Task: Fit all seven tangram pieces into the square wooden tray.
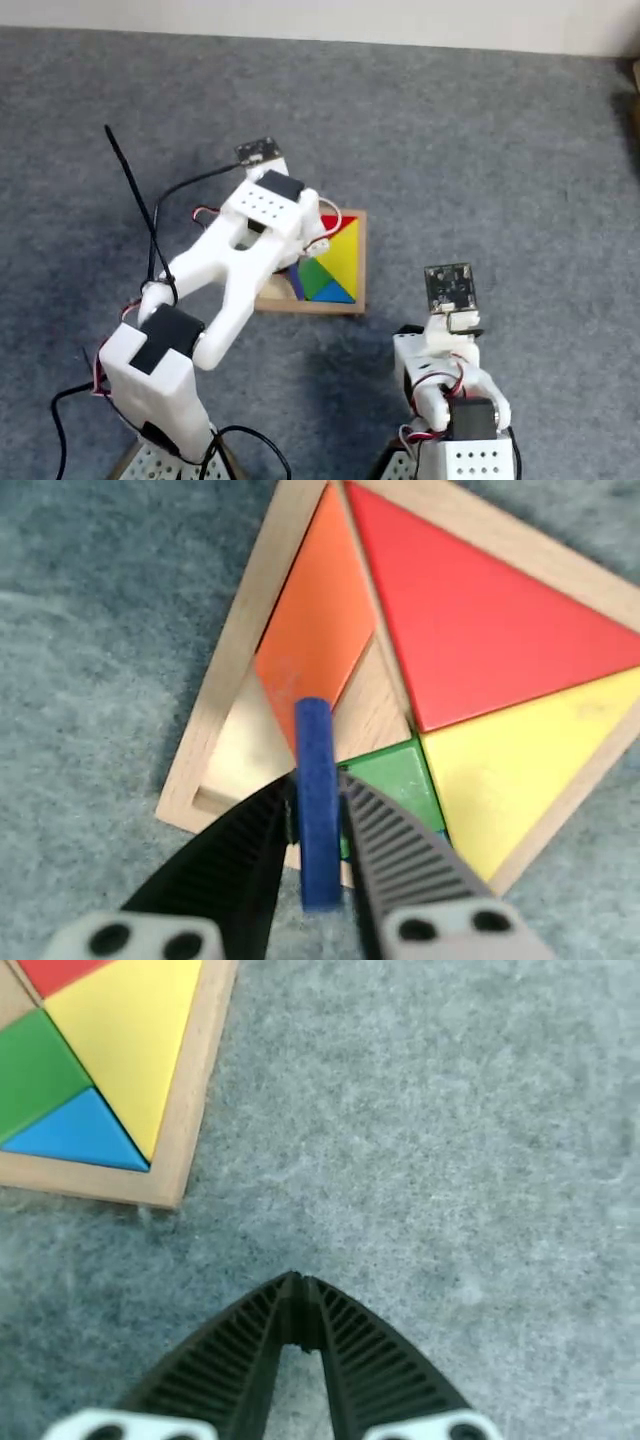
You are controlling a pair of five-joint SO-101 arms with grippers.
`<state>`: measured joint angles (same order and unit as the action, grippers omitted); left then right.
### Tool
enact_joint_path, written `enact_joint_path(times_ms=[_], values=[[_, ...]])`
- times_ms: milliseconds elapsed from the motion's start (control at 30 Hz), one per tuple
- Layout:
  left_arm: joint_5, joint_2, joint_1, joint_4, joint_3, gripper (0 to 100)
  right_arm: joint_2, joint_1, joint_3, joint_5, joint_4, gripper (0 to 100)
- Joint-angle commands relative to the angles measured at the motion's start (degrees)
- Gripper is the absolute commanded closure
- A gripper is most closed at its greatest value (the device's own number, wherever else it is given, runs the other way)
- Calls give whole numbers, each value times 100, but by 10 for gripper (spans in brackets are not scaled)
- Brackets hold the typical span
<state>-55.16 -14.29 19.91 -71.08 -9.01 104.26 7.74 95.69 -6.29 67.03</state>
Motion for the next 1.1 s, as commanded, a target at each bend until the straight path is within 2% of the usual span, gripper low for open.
enact_joint_path(times_ms=[0, 133, 433, 767, 900, 1067], values=[[-229, 242, 92, 193, 215, 768, 75, -66, 602, -53, 22, 994], [-501, 251, 75, 246, 251, 687, 75, -66, 602, -53, 22, 994], [-545, 523, 66, 193, 303, 745, 75, -66, 602, -53, 22, 994], [-527, 1112, 66, -527, 101, 758, 75, -66, 602, -53, 22, 994], [-519, 1112, -13, -62, -541, 756, 75, -66, 602, -53, 22, 994], [-519, 1121, -549, 492, -1209, 758, 75, -75, 602, -53, 22, 994]])
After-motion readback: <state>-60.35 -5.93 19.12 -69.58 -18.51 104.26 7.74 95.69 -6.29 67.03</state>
